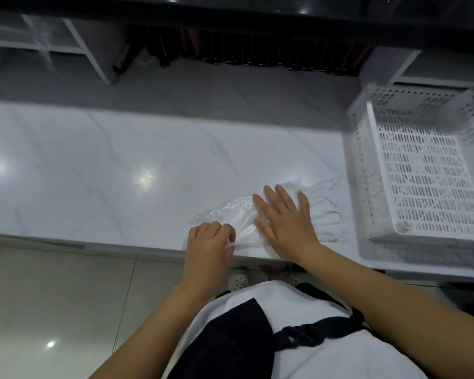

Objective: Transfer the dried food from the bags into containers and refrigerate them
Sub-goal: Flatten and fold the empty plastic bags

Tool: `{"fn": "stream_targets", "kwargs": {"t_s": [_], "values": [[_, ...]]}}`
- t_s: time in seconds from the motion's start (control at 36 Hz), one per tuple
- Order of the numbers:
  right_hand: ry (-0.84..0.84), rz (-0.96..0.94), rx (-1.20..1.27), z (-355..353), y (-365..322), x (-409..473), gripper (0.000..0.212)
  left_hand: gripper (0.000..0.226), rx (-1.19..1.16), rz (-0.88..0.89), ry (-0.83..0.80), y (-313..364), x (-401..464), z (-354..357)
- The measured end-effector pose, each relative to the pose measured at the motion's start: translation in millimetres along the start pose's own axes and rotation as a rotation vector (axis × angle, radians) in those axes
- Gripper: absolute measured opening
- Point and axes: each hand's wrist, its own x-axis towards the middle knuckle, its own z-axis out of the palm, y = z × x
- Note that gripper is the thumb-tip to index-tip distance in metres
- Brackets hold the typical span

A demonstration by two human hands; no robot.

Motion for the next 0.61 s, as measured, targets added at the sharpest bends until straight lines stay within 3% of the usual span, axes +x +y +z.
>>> {"fn": "stream_targets", "kwargs": {"t_s": [0.17,0.25,0.33,0.5,0.61], "values": [[0.141,0.001,-0.004,-12.0,3.9,6.9,0.051,0.032,0.0,-0.037,0.022,-2.0,1.2,1.9],[0.163,-0.042,0.012,-15.5,0.9,13.0,0.049,0.016,0.011,-0.112,-0.164,-0.6,4.8,-4.1],[0.176,-0.084,0.023,-17.8,-0.4,17.9,0.046,0.029,0.046,-0.156,-0.275,6.0,8.5,-11.4],[0.108,-0.13,0.024,-16.4,-2.6,25.4,0.057,0.025,-0.043,-0.29,0.112,41.0,34.1,-4.2],[0.012,-0.099,0.004,1.6,0.9,24.9,0.061,0.055,0.054,-0.38,-0.087,41.9,45.0,32.3]]}}
